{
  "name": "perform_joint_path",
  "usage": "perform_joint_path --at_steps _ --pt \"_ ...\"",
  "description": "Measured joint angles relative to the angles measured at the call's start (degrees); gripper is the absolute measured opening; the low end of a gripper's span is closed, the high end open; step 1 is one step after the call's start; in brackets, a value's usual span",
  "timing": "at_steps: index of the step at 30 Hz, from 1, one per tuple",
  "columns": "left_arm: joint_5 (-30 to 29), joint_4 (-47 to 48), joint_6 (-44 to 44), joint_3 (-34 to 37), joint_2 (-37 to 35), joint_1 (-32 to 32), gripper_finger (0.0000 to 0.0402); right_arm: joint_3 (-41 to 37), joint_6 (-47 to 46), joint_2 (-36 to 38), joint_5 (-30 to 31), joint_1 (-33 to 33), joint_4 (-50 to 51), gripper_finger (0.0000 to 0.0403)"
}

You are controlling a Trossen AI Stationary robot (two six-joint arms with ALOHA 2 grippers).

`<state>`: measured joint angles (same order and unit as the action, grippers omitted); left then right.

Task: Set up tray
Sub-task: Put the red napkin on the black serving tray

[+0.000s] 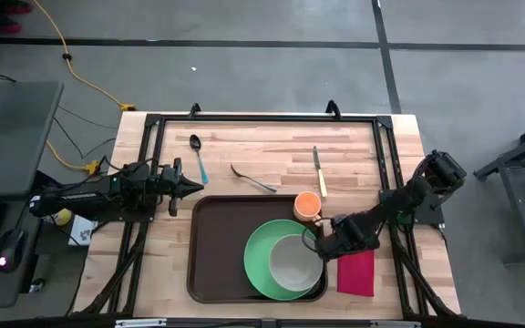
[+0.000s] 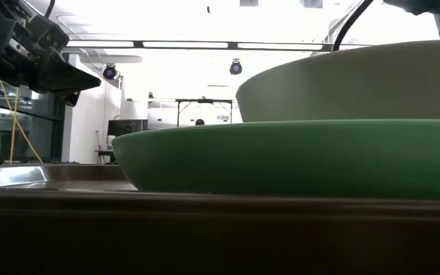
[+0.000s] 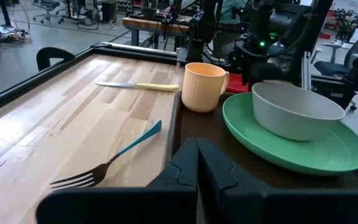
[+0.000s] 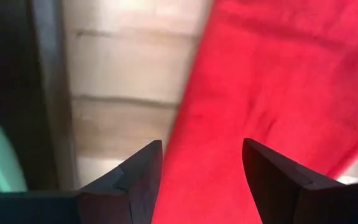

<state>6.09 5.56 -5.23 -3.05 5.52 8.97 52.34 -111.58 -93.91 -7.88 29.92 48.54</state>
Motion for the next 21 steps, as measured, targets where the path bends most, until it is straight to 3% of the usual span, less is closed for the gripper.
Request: perform_joint_path --at_steps 10,21 --pt "-0.02 0.00 0.31 0.00 0.00 0.02 0.0031 0.00 4.86 -0.02 4.53 -6.09 1.79 0.0200" --pt "-0.04 0.00 0.26 0.00 0.00 0.00 0.0031 -1.89 4.53 -0.02 3.26 -6.84 0.66 0.0200"
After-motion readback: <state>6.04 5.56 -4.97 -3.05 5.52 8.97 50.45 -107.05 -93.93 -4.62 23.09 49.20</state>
